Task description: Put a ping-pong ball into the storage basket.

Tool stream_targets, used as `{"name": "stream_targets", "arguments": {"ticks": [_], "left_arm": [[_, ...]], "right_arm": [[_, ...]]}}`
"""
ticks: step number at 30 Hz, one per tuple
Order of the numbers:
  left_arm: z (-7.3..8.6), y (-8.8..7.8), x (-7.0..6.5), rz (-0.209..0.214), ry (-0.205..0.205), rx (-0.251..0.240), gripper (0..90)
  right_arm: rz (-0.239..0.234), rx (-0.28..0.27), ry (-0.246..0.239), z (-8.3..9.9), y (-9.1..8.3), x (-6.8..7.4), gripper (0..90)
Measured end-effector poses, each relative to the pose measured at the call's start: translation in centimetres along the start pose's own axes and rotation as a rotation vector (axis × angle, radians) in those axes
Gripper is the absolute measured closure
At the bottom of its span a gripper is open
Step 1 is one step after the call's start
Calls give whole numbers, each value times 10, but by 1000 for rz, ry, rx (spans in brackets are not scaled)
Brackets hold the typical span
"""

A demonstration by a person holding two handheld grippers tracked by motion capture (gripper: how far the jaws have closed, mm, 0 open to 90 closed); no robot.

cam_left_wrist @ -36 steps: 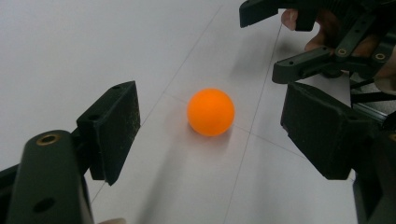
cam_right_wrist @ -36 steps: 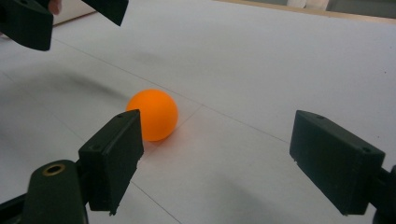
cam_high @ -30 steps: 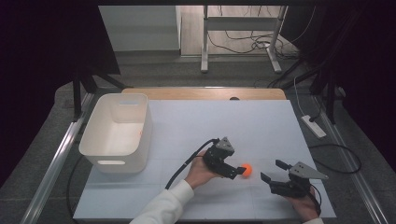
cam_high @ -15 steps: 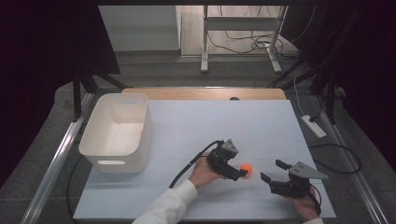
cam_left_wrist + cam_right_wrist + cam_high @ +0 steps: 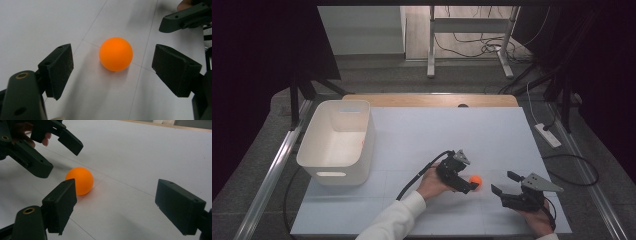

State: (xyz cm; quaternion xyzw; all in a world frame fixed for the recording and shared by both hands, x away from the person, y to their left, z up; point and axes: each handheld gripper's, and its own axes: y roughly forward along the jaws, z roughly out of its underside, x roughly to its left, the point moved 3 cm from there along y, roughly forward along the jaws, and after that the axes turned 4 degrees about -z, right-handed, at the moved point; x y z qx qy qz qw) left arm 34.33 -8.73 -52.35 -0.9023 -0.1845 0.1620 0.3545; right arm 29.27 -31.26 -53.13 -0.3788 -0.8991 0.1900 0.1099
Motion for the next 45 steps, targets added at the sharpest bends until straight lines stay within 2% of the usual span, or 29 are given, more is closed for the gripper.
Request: {"name": "stream_targets", "arguments": {"ticks": [3,14,28,33,40,45], "left_arm": [[-1,3,0,-10,21,22,179],[-4,13,-1,-3,39,40,164],[-6,24,-3,-7,69,90,160],[-7,27,-3,-1,87,106,175],[-7,32,-3,-1,82,117,193],[-6,35,-3,2,86,122,261]], "right_arm": [[2,2,0,0,0,0,174],[2,0,3,0,0,-1,174],[-2,-6,9,0,-1,-1,174],[-5,-5,7,0,-1,0,174],[-1,-4,7,0,-1,-1,174],[-2,-4,6,0,-1,-1,174]]}}
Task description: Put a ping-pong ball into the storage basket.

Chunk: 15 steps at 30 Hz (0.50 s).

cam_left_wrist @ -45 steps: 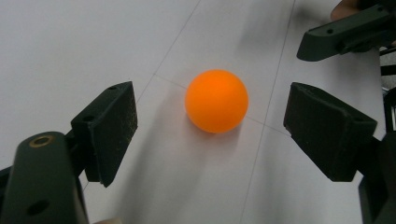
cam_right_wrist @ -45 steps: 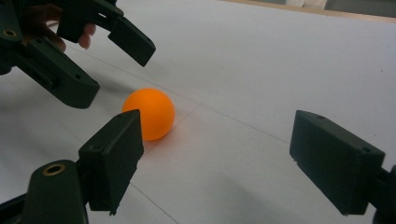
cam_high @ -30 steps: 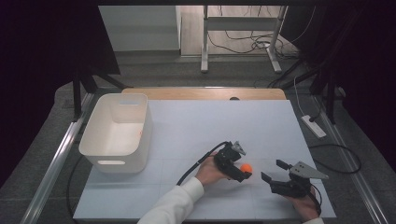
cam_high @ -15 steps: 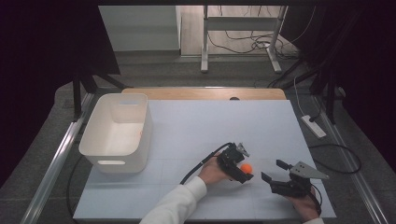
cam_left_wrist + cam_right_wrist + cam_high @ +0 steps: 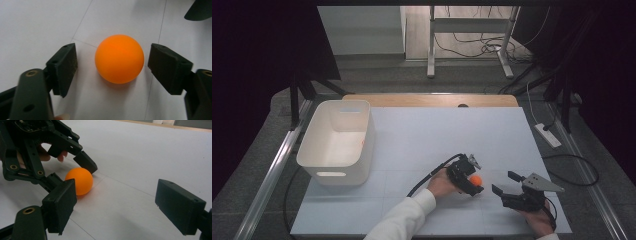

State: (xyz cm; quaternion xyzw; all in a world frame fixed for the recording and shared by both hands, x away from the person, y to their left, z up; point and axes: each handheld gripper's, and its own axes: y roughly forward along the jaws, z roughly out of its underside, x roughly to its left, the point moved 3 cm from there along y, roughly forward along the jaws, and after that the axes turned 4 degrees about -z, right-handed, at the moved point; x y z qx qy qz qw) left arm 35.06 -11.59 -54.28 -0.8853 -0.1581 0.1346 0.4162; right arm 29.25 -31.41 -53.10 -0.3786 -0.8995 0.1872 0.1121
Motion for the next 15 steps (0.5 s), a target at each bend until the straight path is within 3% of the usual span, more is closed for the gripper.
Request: {"name": "stream_targets", "arguments": {"ticks": [8,15], "left_arm": [[-1,-2,2,0,0,-14,422],[0,-2,1,9,7,-9,499]], "right_arm": [[2,-1,1,0,0,-1,174],[2,-1,0,0,0,-1,174]]}}
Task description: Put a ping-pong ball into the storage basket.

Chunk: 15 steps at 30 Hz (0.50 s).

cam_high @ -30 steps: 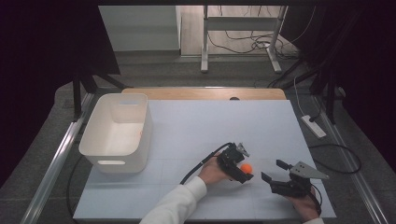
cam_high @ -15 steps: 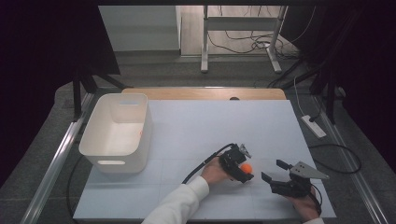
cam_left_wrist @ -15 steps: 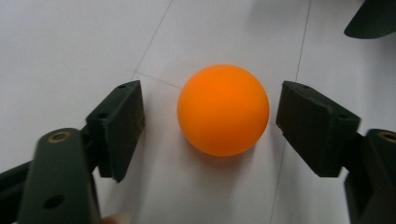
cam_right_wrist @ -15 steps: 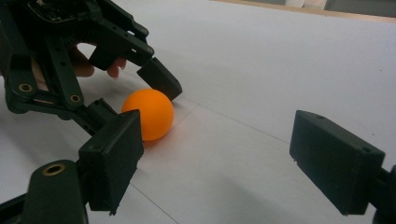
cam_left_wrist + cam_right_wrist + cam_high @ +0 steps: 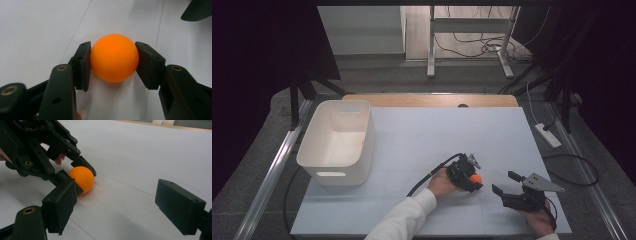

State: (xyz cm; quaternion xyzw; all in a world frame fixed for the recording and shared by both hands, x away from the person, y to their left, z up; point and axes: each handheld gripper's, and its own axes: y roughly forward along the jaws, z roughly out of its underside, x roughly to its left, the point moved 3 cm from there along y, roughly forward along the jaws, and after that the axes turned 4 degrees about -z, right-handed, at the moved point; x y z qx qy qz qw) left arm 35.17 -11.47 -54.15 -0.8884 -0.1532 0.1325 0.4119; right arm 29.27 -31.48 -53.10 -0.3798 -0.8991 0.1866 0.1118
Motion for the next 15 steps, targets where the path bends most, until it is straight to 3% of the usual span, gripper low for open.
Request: {"name": "stream_targets", "arguments": {"ticks": [15], "left_arm": [[-1,-10,1,-22,-3,-30,505]], "right_arm": [[5,1,-4,0,0,-1,174]]}}
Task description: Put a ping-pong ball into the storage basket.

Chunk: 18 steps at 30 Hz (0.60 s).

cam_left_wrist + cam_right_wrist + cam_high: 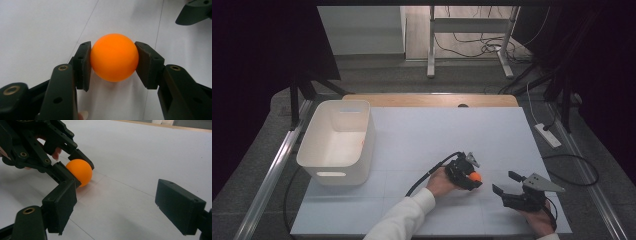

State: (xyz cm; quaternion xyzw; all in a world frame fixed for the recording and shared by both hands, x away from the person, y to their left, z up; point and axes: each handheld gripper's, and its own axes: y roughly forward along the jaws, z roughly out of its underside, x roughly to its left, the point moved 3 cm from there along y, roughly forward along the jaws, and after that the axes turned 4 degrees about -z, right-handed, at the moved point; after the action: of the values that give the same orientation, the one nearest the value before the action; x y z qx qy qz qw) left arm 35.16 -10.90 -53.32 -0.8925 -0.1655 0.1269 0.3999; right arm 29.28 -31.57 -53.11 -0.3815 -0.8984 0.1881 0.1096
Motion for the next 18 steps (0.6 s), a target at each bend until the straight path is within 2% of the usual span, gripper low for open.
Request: {"name": "stream_targets", "arguments": {"ticks": [18], "left_arm": [[1,-13,-3,-7,-11,-34,505]], "right_arm": [[1,2,0,0,0,1,173]]}}
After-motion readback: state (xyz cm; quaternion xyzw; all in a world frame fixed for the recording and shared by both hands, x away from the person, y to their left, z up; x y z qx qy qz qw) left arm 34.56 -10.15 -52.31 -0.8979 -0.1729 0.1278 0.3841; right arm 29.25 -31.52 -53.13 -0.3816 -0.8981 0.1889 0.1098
